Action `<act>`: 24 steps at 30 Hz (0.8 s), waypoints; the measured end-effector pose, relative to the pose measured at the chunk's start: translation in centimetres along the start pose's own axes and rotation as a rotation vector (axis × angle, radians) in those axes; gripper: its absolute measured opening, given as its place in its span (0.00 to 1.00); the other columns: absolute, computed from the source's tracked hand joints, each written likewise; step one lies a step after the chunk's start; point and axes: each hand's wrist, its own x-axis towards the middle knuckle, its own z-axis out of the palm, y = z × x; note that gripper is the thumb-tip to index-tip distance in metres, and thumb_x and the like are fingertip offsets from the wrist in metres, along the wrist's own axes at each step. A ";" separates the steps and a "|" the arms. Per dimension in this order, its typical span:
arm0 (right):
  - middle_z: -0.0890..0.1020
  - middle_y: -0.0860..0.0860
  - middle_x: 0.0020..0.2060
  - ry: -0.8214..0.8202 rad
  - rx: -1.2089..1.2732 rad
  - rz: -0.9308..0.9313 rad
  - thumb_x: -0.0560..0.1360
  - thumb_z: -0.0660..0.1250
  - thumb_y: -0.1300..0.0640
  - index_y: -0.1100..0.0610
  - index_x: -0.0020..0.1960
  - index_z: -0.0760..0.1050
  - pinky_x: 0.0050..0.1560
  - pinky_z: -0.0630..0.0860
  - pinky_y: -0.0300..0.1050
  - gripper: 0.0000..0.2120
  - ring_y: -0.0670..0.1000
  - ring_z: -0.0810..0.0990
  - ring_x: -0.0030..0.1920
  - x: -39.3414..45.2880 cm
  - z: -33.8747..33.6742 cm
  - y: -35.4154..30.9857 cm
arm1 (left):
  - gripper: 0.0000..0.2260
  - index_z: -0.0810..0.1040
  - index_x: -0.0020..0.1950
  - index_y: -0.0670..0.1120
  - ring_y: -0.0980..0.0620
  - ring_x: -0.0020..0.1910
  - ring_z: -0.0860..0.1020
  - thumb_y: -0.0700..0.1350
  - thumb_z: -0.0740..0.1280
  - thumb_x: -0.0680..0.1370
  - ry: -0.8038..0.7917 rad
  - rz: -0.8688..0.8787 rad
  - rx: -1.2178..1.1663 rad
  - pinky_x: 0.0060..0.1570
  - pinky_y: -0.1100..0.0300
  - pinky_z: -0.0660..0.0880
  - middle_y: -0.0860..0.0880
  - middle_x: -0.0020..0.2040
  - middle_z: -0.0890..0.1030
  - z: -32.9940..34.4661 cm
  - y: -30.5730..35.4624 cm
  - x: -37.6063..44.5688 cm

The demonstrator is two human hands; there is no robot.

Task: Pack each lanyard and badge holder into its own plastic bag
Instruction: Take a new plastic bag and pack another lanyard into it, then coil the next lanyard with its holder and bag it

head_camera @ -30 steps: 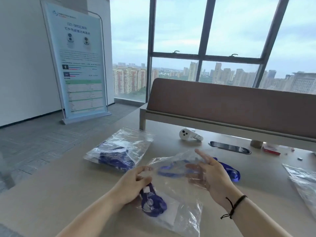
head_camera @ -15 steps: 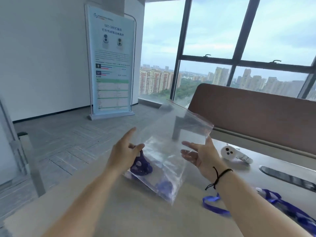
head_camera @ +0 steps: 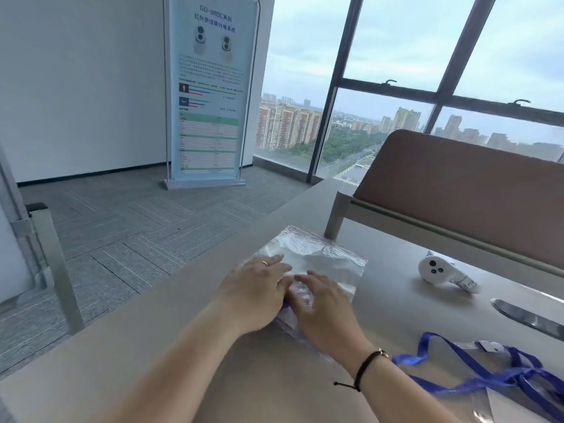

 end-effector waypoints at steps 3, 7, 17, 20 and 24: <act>0.61 0.41 0.77 -0.154 -0.064 -0.008 0.81 0.49 0.40 0.41 0.77 0.59 0.78 0.49 0.55 0.25 0.46 0.55 0.78 -0.3 1.4 0.4 | 0.22 0.58 0.80 0.57 0.52 0.81 0.47 0.56 0.45 0.85 -0.186 0.011 0.132 0.79 0.49 0.45 0.54 0.82 0.53 1.5 -0.3 0.2; 0.51 0.41 0.80 -0.203 -0.164 0.021 0.82 0.44 0.39 0.40 0.79 0.49 0.79 0.43 0.55 0.26 0.45 0.47 0.80 -0.4 1.7 0.8 | 0.24 0.54 0.81 0.57 0.53 0.81 0.44 0.58 0.43 0.84 -0.200 -0.009 0.171 0.79 0.47 0.43 0.56 0.82 0.52 2.3 -0.9 0.5; 0.58 0.42 0.78 -0.085 -0.025 -0.028 0.82 0.52 0.41 0.45 0.79 0.57 0.78 0.48 0.44 0.26 0.43 0.53 0.78 -5.2 -1.2 1.4 | 0.36 0.59 0.78 0.60 0.52 0.81 0.50 0.73 0.39 0.74 -0.062 0.045 0.254 0.78 0.42 0.41 0.55 0.81 0.58 1.7 0.6 -1.3; 0.62 0.39 0.76 -0.065 0.027 -0.027 0.80 0.58 0.42 0.44 0.76 0.62 0.75 0.56 0.38 0.25 0.41 0.60 0.75 -9.7 -4.1 3.4 | 0.41 0.63 0.77 0.57 0.51 0.80 0.53 0.74 0.35 0.71 -0.021 0.140 0.285 0.78 0.43 0.46 0.54 0.80 0.61 2.1 3.2 -2.0; 0.66 0.34 0.70 0.036 0.015 0.052 0.78 0.65 0.46 0.42 0.67 0.73 0.67 0.64 0.34 0.18 0.38 0.68 0.69 -14.9 -8.5 8.4 | 0.35 0.66 0.76 0.55 0.50 0.78 0.60 0.71 0.43 0.77 -0.037 0.321 0.220 0.78 0.47 0.50 0.53 0.78 0.66 4.5 9.6 -4.0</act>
